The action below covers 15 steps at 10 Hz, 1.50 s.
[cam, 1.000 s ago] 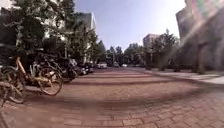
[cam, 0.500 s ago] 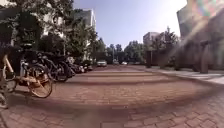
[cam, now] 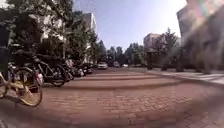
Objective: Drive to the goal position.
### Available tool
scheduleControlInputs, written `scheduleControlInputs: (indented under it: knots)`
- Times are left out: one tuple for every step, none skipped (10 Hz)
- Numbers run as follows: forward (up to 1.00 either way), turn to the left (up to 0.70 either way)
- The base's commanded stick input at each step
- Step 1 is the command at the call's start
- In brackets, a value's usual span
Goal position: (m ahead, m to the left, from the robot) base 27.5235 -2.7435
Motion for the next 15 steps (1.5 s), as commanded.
scheduleControlInputs:
  knots:
    - [0.70, 0.00]
    - [0.70, 0.00]
    - [0.70, 0.00]
    - [0.70, 0.00]
    - [0.70, 0.00]
    - [0.70, 0.00]
    - [0.70, 0.00]
    - [0.70, 0.00]
    - [0.70, 0.00]
    - [0.70, 0.00]
    - [0.70, 0.00]
    - [0.70, 0.00]
    - [0.70, 0.00]
    - [0.70, 0.00]
    - [0.70, 0.00]
